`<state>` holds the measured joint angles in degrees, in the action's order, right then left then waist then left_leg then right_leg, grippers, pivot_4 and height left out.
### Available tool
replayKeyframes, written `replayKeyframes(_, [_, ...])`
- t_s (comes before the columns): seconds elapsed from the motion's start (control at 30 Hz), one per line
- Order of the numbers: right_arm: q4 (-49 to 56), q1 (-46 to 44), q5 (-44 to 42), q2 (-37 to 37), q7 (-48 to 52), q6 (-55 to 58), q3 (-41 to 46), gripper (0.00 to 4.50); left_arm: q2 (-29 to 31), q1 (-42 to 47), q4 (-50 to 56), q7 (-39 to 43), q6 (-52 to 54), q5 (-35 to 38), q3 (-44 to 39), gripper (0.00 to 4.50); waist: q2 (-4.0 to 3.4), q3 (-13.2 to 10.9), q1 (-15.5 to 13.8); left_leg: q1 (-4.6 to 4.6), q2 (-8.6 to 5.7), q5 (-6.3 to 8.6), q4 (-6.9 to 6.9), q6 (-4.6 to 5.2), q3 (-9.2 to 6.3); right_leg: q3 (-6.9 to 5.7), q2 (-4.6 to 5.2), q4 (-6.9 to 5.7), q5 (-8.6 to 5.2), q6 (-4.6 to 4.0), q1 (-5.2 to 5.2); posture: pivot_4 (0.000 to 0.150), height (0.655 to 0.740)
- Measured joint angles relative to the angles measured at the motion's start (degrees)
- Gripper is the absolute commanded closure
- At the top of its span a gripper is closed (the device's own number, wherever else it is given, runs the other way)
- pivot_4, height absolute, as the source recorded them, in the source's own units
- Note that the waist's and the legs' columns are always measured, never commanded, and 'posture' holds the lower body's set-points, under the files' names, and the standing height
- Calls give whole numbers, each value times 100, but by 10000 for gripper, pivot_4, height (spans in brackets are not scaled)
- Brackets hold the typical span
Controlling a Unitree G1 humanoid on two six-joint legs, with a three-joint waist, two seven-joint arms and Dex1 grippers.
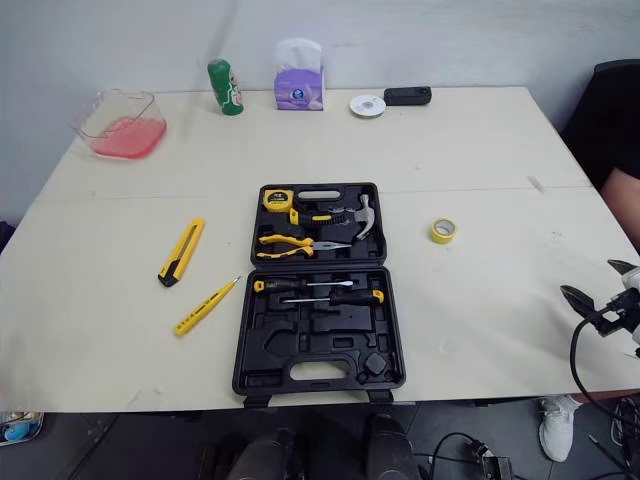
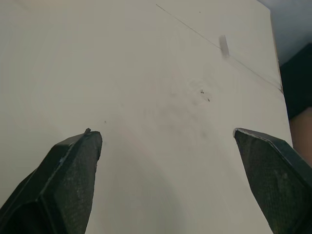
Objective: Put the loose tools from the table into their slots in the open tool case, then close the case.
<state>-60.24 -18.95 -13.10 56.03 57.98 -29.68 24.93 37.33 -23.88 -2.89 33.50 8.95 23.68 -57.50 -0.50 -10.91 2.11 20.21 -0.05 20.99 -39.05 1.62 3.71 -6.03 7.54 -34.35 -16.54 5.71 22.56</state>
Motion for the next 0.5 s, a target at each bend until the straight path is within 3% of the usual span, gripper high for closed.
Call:
replayKeyframes(0.3, [-28,-767,-314,-503,866,271,-147,215,123,132,1148,143,692,401,496,0,-4,-2,-41,3,1,-10,-2,16,-2,-2,-2,0,0,0,-1,1500,7400])
replayKeyframes(0.5, [1113,-712,-1147,-903,1895,874,-145,215,344,178,1897,517,1242,732,968,0,-10,-5,-51,3,1,-14,-4,21,-3,-3,-2,-3,0,0,-4,1500,7400])
